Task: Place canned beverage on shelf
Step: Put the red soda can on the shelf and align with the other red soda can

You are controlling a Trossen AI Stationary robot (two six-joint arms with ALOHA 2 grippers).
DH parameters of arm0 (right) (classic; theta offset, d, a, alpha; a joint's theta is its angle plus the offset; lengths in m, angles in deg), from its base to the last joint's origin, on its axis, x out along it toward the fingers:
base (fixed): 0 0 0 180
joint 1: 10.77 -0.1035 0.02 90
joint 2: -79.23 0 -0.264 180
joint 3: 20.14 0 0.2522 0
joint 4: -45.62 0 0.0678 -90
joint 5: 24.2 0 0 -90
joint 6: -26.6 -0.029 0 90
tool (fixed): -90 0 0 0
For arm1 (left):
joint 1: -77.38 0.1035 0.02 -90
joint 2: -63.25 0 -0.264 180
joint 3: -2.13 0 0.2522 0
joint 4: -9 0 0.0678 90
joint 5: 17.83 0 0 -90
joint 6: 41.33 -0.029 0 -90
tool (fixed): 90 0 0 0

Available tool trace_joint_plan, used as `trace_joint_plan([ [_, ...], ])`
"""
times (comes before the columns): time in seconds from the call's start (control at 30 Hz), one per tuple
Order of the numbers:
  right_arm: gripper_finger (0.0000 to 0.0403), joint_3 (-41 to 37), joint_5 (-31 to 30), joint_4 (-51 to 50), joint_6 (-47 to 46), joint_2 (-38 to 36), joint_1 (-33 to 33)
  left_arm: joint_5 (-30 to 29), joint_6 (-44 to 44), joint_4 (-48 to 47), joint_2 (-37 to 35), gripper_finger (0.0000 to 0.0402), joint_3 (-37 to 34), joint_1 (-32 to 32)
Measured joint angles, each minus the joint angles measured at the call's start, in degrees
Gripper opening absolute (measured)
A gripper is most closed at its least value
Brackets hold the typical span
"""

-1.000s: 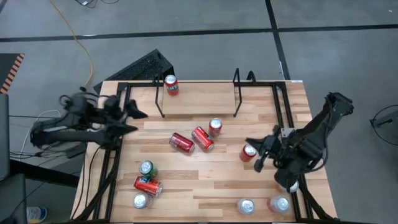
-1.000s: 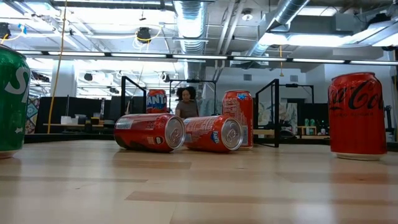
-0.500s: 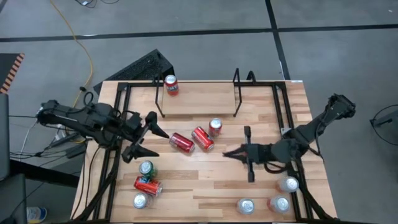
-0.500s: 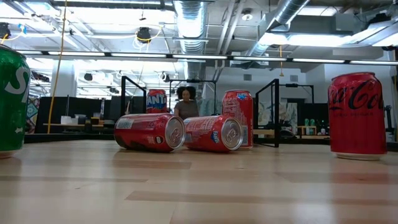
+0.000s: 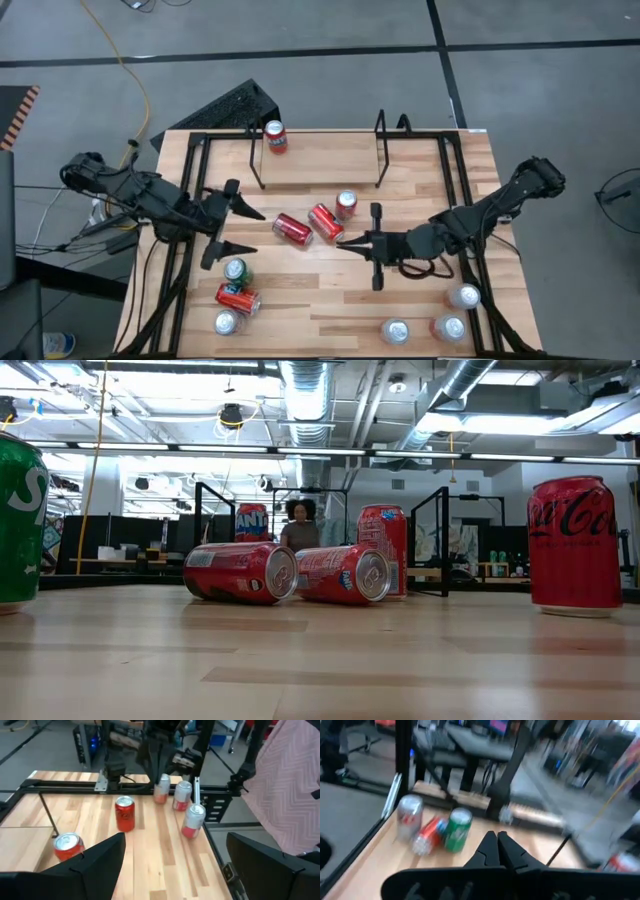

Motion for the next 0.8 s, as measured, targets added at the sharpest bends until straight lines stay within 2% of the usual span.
trace_joint_plan([
  [0.07, 0.0000, 1.0, 0.5, 0.6, 1.2, 0.0, 0.1, -2.6, -0.4, -0.2, -0.8, 0.0332, 0.0, -0.5],
  [0.13, 0.0000, 1.3, 4.6, -0.3, 2.2, -0.9, 0.9, -5.6, -0.4, -0.4, -2.1, 0.0332, 0.0, -0.8],
  [0.23, 0.0000, 0.8, 19.6, -3.4, 4.1, -4.2, 4.1, -8.6, -0.3, -1.9, -4.0, 0.0332, 0.0, -0.8],
  [0.33, 0.0000, -0.5, 31.5, -9.5, 0.0, -8.1, 10.1, -10.8, 0.1, -2.6, -5.3, 0.0332, 0.0, -0.8],
  [0.4, 0.0000, -2.3, 34.8, -12.9, -5.8, -10.0, 14.7, -11.6, -0.4, -2.7, -5.7, 0.0332, 0.0, -0.8],
  [0.53, 0.0000, -8.6, 39.4, -5.9, -15.6, -12.6, 20.9, -12.8, -2.0, -5.1, -6.0, 0.0332, -0.9, -0.8],
  [0.67, 0.0000, -13.0, 46.7, 2.4, -16.8, -13.6, 20.5, -11.7, 1.5, -6.9, -6.4, 0.0332, -5.0, -3.1],
  [0.8, 0.0000, -13.4, 46.6, 4.0, -16.9, -12.8, 18.6, -12.1, 5.9, -6.4, -6.1, 0.0332, -9.0, -7.2],
])
